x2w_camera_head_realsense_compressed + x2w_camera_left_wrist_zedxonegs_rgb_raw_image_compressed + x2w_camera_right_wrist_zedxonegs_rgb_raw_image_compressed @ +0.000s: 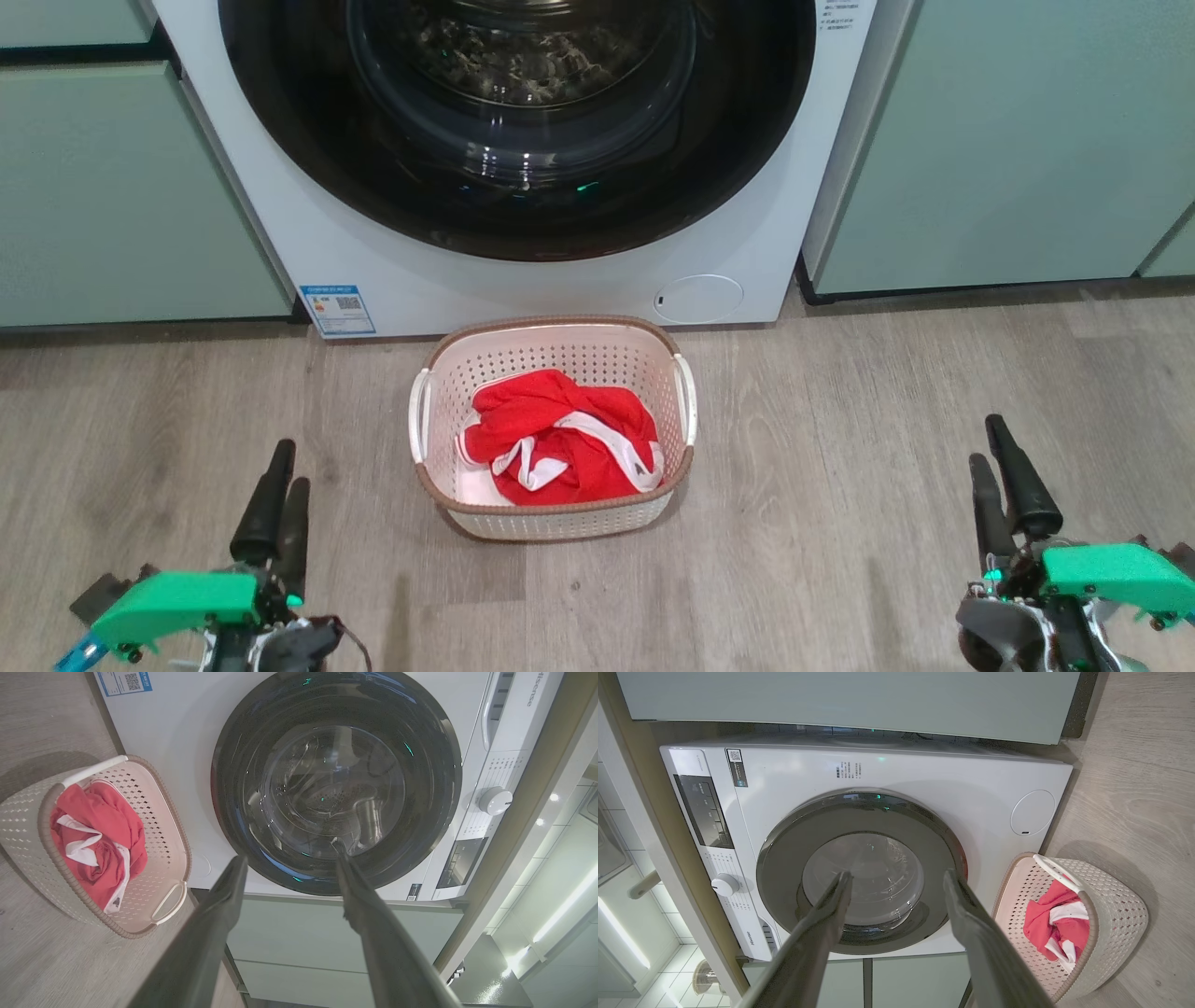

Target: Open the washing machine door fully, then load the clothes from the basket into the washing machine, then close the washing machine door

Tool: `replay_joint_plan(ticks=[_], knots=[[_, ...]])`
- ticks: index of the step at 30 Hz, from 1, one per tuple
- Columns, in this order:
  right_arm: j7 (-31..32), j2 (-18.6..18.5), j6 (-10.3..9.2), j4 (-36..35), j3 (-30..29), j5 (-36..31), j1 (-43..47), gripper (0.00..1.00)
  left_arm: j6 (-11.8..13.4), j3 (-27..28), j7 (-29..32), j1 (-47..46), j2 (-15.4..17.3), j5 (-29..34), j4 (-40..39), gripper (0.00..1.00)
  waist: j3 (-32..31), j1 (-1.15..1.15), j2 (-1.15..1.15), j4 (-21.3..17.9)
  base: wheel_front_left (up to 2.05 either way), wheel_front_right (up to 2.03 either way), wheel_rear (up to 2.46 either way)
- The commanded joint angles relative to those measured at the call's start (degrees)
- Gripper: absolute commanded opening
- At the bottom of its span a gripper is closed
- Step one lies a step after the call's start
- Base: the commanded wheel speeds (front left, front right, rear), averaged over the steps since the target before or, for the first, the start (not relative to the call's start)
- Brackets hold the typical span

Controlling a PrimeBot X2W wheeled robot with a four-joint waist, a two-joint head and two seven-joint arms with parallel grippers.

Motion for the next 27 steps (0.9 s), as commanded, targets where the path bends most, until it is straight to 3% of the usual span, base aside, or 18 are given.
replay_joint_plan(ticks=[1, 11, 27], knots=[[-0.6, -0.8, 0.0, -2.4, 0.4, -0.8, -3.0, 1.0, -0.1, 0.2, -0.7, -3.1, 0.5, 0.5, -2.2, 1.0, 0.0, 0.0, 0.0, 0.0, 0.0, 0.0, 0.0], [-2.7, -2.2, 0.0, -3.9, 1.1, -8.7, -4.2, 1.0, -0.2, -0.7, -3.3, -4.6, 1.8, 7.6, -3.5, 1.0, -0.1, 0.0, 0.0, 0.1, 0.0, 0.0, 0.0], [-4.4, -3.6, 0.0, -9.5, 2.3, -30.3, -8.0, 1.0, 0.7, 0.3, -5.9, -7.3, 3.0, 28.7, -9.8, 1.0, 0.6, 0.0, 0.0, 0.0, 0.0, 0.0, 0.0]])
